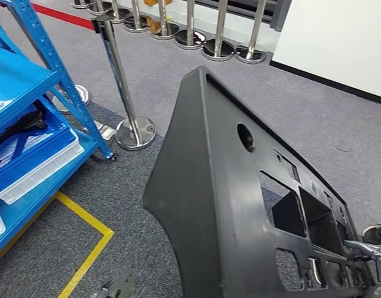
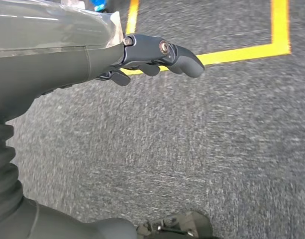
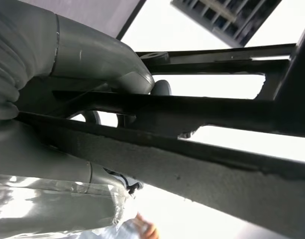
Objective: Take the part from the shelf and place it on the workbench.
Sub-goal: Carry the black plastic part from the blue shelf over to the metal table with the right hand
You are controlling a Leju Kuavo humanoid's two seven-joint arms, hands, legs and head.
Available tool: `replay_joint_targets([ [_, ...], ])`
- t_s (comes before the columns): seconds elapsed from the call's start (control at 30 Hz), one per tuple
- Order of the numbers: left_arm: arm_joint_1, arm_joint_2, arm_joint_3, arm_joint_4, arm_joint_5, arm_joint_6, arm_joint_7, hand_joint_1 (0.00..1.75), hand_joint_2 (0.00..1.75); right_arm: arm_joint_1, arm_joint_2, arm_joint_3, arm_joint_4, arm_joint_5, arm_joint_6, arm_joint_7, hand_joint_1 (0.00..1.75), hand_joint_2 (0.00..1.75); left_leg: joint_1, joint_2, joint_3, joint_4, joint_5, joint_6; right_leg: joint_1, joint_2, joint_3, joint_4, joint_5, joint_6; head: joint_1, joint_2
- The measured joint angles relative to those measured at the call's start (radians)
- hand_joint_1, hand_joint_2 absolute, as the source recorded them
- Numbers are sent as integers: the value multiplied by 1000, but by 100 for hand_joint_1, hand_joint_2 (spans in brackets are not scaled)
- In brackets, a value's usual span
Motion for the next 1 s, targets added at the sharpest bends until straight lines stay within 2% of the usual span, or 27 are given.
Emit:
replay_joint_targets([
  [0.03, 2, 0, 0, 0, 0, 0, 1, 0, 175, 1, 1, -1, 0, 0, 0, 0, 175, 175, -2, -4, -35, 60, -15, 1, 2, 14, 3, 0, -2, -2, 0, 0],
  [0.07, 3, 0, 0, 0, 0, 0, 1, 0, 175, 2, 2, -3, 0, 0, 0, 0, 175, 175, -3, -6, -60, 95, -13, 2, 3, 31, 6, 0, -4, -4, 0, 0],
  [0.1, 4, 0, 1, 0, 0, 0, 2, 0, 175, 2, 3, -4, 0, 0, 0, 0, 175, 175, -4, -8, -63, 82, 14, 5, 4, 46, 10, 1, -6, -4, 0, 0],
  [0.13, 3, 0, 1, 0, 0, 0, 2, 0, 175, 3, 3, -6, 0, 0, 0, 0, 175, 175, -4, -14, -48, 31, 57, 8, 4, 62, 15, 2, -9, -3, 0, 0],
  [0.17, 3, 0, 1, 0, 0, 0, 2, 0, 175, 3, 4, -7, 0, -1, 0, -1, 175, 175, -3, -31, -25, -39, 103, 11, 3, 76, 19, 4, -13, -1, 0, 0],
  [0.2, 3, 0, 1, 0, 0, 0, 2, 0, 175, 3, 4, -9, 0, -1, 0, -2, 175, 175, 0, -55, -2, -103, 136, 14, 4, 89, 20, 9, -18, 3, 0, 0],
  [0.23, 3, 1, 2, 0, 0, 0, 2, 0, 175, 4, 5, -10, 0, -1, 0, -2, 175, 175, 1, -75, 15, -149, 155, 16, 4, 102, 19, 14, -21, 8, 1, 0],
  [0.27, 3, 1, 2, 0, 0, 0, 2, 0, 175, 5, 7, -11, 0, -1, 0, -3, 175, 175, 1, -90, 24, -172, 158, 18, 2, 113, 15, 17, -23, 13, 1, 0],
  [0.33, 1, 1, 2, 0, -2, -1, 2, 0, 175, 12, 9, -14, 0, -1, 0, -6, 175, 175, -2, -83, 28, -181, 152, 23, -2, 132, 8, 18, -23, 25, 1, 0],
  [0.37, 0, 2, 3, 0, -4, -1, 2, 0, 175, 17, 10, -15, -2, -1, 0, -9, 175, 175, -2, -73, 31, -184, 153, 28, -3, 124, 7, 21, -27, 31, 1, 0],
  [0.43, -2, 2, 3, 0, -6, -1, 0, 0, 175, 24, 12, -18, -7, -3, 0, -16, 175, 175, 1, -51, 39, -192, 153, 38, -2, 73, -15, 71, -58, 43, 4, 0],
  [0.47, -1, 2, 3, 0, -6, -1, -2, 0, 175, 26, 13, -19, -10, -5, 0, -19, 175, 175, 0, -38, 43, -194, 151, 42, -2, 40, -42, 126, -86, 50, 5, 0],
  [0.5, 0, 2, 3, 0, -5, -1, -5, 0, 175, 28, 13, -20, -11, -7, 0, -21, 175, 175, 0, -24, 46, -195, 148, 45, -5, 21, -77, 193, -115, 55, 6, 0],
  [0.53, 2, 2, 3, 0, -5, -1, -7, 0, 175, 30, 14, -21, -11, -11, 0, -22, 175, 175, -1, -10, 49, -195, 145, 45, -9, 12, -111, 255, -136, 60, 6, 0],
  [0.57, 2, 2, 4, 0, -5, -1, -9, 0, 175, 34, 14, -23, -11, -13, 0, -23, 175, 175, -1, 4, 52, -194, 141, 45, -12, 8, -133, 292, -140, 64, 6, 0],
  [0.6, 2, 2, 4, 0, -5, -1, -11, 0, 175, 38, 14, -26, -12, -16, 0, -23, 175, 175, -1, 16, 56, -194, 137, 43, -15, 5, -136, 290, -125, 66, 6, 0],
  [0.63, 1, 2, 4, 0, -6, -1, -12, 0, 175, 40, 14, -29, -13, -18, 0, -24, 175, 175, -1, 27, 61, -194, 132, 41, -17, -1, -118, 248, -92, 67, 6, 0],
  [0.67, 0, 2, 4, 0, -6, -1, -12, 0, 175, 42, 14, -32, -15, -19, 0, -25, 175, 175, -1, 37, 69, -195, 126, 37, -16, -16, -85, 177, -52, 65, 6, 0],
  [0.7, -1, 2, 4, 0, -6, -1, -12, 0, 175, 42, 14, -34, -18, -19, 0, -27, 175, 175, -2, 47, 76, -195, 121, 33, -11, -40, -52, 111, -25, 62, 6, 0],
  [0.73, -1, 2, 4, 0, -7, -1, -12, 0, 175, 43, 15, -36, -22, -19, 0, -29, 175, 175, -4, 56, 82, -196, 116, 28, -6, -59, -27, 59, -8, 56, 6, 0],
  [0.77, -1, 2, 4, 0, -9, -1, -11, 0, 175, 43, 17, -38, -25, -19, 0, -31, 175, 175, -6, 64, 86, -197, 113, 23, 0, -73, -16, 33, -4, 49, 6, 0],
  [0.8, -2, 2, 4, 0, -11, -1, -11, 0, 175, 45, 18, -40, -26, -20, 0, -33, 175, 175, -8, 73, 89, -200, 111, 19, 6, -74, -15, 28, -9, 43, 6, 0],
  [0.87, -4, 0, 4, 0, -15, -1, -10, 0, 175, 52, 23, -45, -31, -21, 0, -35, 175, 175, -5, 86, 98, -206, 105, 10, 6, -53, -14, 18, -7, 30, 4, 0],
  [0.93, -6, -2, 4, 0, -17, -1, -10, 0, 175, 58, 28, -49, -39, -24, 0, -37, 175, 175, -2, 57, 91, -171, 77, 5, 2, -32, -3, 4, -4, 15, 3, 0],
  [1.0, -4, -3, 4, 0, -17, -1, -11, 0, 175, 58, 33, -52, -43, -27, -1, -39, 175, 175, -2, 12, 36, -56, 21, 7, 0, -10, 5, -1, -4, 5, 1, 0],
])
